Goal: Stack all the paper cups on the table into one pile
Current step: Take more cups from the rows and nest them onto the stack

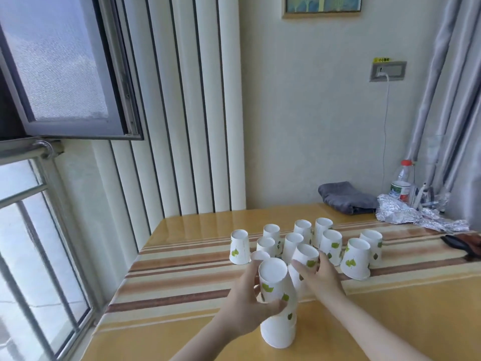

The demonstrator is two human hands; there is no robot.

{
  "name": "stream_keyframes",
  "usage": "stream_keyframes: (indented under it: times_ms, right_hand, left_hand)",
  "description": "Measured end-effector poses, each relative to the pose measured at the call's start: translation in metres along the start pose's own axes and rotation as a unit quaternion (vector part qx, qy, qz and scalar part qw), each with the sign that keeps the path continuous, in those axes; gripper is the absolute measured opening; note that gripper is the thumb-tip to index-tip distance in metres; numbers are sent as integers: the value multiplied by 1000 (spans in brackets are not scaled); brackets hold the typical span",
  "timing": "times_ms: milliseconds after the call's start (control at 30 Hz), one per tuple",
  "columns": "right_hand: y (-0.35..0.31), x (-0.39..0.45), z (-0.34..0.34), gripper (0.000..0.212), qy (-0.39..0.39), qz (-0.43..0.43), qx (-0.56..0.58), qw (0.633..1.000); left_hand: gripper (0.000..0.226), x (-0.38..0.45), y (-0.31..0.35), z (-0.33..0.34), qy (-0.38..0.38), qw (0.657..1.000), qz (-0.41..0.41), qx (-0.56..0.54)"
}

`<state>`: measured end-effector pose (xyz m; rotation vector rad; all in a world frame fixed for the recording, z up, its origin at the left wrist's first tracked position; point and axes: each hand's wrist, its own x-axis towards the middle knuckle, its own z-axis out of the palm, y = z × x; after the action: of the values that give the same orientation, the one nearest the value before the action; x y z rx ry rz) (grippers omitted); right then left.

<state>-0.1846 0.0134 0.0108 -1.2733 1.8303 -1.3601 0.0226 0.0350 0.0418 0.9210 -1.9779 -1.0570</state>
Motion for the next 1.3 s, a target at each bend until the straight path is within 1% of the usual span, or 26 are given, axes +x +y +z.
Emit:
stream_keyframes:
  times_ms: [67,133,267,333,400,500,600,733,833,933,967,1033,1100,1133,1167,1200,1300]
  right_hand:
    - [-14,-11,-22,42,-3,-9,26,1000]
    - [-31,-25,-42,41,-18,-41,52,998]
    - [-65,-56,-59,29,-61,-121,87,987]
    - [-77,-69,-55,31,-78,-152,86,981]
    - [-81,-77,-46,39,-87,-164,73,980]
    - [-76,-79,-28,46,-90,-162,59,981]
    - [-65,-82,-15,47,-101,-150,34,983]
    - [-34,-92,2,47,-117,-114,1,987]
    - [-15,-96,15,51,-113,-97,27,988]
    - [-16,-94,19,54,-112,-88,40,989]
    - [-16,-91,17,56,-120,-84,40,988]
    - [-10,-83,7,64,-167,-77,28,983]
    - [-1,-71,-11,74,-229,-77,-1,970]
    - [4,-62,-21,76,-238,-71,-14,969]
    - [9,-50,-32,75,-221,-60,-22,973]
    - [13,-38,-43,71,-182,-51,-23,982]
    - [27,4,-73,52,-23,-33,-53,998]
  left_hand:
    - [58,-6,-7,10,-6,999,-25,22]
    - [60,-10,-15,21,-5,998,-44,41]
    - [45,-18,-22,31,10,995,-85,44]
    - [52,-25,-25,34,17,994,-101,43]
    - [61,-35,-26,34,34,992,-113,53]
    - [65,-50,-27,27,43,991,-110,56]
    - [54,-60,-27,12,60,994,-83,40]
    - [47,-62,-23,0,70,996,-63,6]
    - [45,-56,-24,7,53,997,-54,10]
    - [44,-46,-26,16,52,997,-50,11]
    - [50,-40,-27,17,61,997,-55,11]
    - [55,-23,-30,15,113,991,-70,9]
    - [45,0,-38,9,159,983,-91,16]
    - [39,14,-43,6,170,980,-101,24]
    - [38,27,-48,4,175,978,-109,32]
    - [43,39,-53,2,169,978,-116,38]
    - [57,72,-60,2,140,980,-135,46]
